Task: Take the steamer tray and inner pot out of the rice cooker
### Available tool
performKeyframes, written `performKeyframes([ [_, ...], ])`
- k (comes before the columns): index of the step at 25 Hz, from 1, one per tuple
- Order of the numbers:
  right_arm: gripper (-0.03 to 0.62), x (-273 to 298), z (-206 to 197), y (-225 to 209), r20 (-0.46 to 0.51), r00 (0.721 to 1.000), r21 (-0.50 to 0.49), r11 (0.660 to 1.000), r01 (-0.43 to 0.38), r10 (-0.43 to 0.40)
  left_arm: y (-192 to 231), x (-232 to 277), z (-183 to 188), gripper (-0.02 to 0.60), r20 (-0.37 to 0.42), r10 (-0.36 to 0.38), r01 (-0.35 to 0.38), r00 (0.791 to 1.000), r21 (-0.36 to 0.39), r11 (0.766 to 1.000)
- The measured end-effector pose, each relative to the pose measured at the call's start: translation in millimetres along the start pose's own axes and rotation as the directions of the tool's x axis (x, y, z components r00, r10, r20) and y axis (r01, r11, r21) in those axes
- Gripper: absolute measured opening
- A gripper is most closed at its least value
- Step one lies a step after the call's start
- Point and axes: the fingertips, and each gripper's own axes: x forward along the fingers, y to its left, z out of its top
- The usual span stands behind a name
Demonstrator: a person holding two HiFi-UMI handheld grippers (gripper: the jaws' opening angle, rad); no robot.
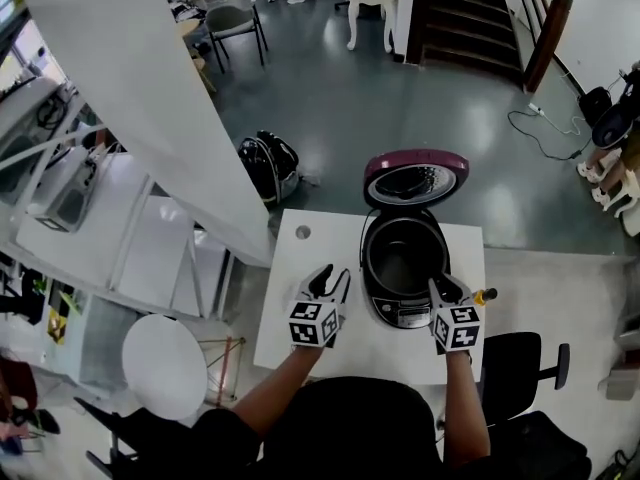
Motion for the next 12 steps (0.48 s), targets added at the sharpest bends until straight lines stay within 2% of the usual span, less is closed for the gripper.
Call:
performKeyframes([
  [7, 0.103, 11.9, -11.3, -66.0, -0.021, 1.0, 0.013, 1.0, 0.014, -0.013, -44.5, 52.7, -10.6, 0.15, -0.074, 0.007, -0.003, 0.997, 0.056, 0.998],
  [12, 0.118, 36.0, -22.5, -91.4, -0.067, 0.998, -0.034, 0.999, 0.01, -0.012, -54.2, 84.7, -21.4, 0.167, -0.132, 0.073, -0.062, 0.989, 0.087, 0.994],
])
